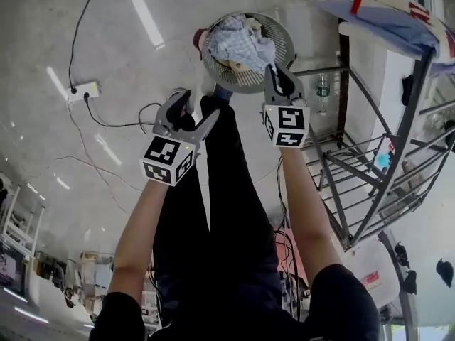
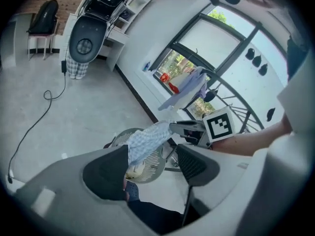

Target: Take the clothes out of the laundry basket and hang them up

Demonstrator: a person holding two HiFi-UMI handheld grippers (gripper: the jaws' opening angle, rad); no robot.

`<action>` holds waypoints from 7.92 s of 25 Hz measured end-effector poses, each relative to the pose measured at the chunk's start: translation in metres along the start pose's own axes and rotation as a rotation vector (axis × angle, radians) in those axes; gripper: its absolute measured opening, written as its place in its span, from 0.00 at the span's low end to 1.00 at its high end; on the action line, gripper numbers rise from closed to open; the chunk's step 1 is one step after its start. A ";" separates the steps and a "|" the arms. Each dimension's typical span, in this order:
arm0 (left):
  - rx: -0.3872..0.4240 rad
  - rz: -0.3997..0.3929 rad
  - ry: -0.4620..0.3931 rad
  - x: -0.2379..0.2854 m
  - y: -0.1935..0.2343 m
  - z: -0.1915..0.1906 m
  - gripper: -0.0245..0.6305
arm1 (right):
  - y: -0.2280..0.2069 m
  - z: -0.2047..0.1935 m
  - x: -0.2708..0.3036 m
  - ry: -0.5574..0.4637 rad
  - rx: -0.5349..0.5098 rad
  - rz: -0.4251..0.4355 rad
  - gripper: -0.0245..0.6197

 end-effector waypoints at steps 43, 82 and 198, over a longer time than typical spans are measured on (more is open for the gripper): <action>0.531 -0.690 0.348 -0.133 -0.237 0.091 0.33 | 0.106 0.142 -0.526 -0.442 0.269 -0.119 0.09; 0.761 -0.536 -0.323 -0.332 -0.346 0.257 0.08 | 0.079 0.118 -0.439 -0.402 0.212 -0.001 0.48; 0.846 -0.674 0.450 0.460 -0.794 0.283 0.08 | -0.612 -0.148 -0.671 0.044 0.836 -0.894 0.06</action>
Point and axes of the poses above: the fingertips, and each gripper's own axes: x forward along the fingers, y to its left, z out of its top, the point moved 10 cm from there along -x, backward along the fingers, and after that the axes turned 8 degrees about -z, right-handed, at the moved point
